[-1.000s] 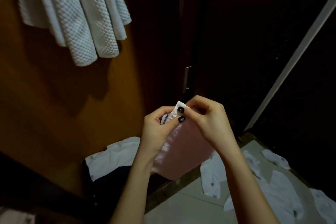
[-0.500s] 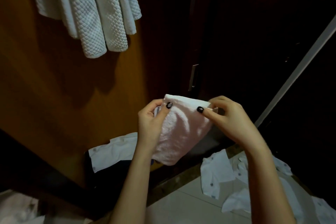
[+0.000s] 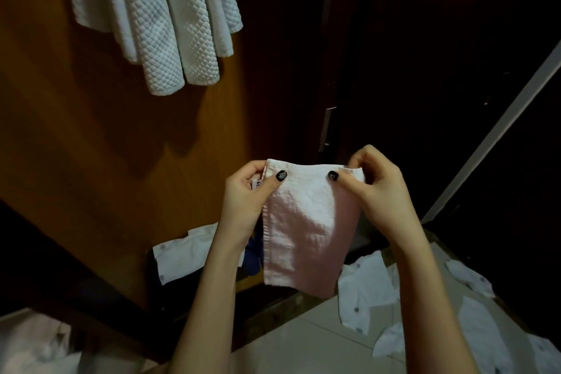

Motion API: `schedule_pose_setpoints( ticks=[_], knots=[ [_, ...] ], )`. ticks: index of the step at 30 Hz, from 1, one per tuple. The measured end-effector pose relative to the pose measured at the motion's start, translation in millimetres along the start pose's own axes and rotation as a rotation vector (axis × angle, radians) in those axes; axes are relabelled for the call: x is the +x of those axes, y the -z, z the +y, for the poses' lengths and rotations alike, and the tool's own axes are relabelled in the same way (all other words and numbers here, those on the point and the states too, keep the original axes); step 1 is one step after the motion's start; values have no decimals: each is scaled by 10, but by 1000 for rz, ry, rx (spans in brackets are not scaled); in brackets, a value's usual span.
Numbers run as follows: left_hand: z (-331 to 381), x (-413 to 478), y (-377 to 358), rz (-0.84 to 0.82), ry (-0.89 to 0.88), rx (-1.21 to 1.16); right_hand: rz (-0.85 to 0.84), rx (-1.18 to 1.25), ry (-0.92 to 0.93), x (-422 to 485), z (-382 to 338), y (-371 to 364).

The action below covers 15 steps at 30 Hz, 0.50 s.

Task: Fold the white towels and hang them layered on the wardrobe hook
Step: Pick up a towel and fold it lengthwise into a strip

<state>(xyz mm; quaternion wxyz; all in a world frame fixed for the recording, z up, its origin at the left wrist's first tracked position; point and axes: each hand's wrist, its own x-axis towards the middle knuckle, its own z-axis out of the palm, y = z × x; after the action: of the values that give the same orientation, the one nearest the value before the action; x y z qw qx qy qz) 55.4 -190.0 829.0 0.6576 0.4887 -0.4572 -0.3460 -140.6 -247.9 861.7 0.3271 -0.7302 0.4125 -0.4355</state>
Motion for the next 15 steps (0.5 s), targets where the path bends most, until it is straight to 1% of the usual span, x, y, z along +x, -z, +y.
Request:
schedule_pose_setpoints(
  ticks=[4, 7, 10, 12, 13, 15],
  knots=[
    [17, 26, 14, -8, -20, 70, -95, -9, -128, 15, 45, 33],
    [25, 23, 72, 43, -42, 90, -223, 220, -166, 15, 37, 46],
    [65, 2, 109, 102, -69, 103, -285, 371, -168, 9, 20, 13],
    [74, -17, 129, 140, -94, 159, -290, 376, -178, 4, -1, -14],
    [62, -26, 142, 155, -109, 212, -268, 335, -185, 4, -11, -34],
    [20, -41, 153, 195, -141, 352, -147, 164, -186, 6, -9, -116]
  ],
)
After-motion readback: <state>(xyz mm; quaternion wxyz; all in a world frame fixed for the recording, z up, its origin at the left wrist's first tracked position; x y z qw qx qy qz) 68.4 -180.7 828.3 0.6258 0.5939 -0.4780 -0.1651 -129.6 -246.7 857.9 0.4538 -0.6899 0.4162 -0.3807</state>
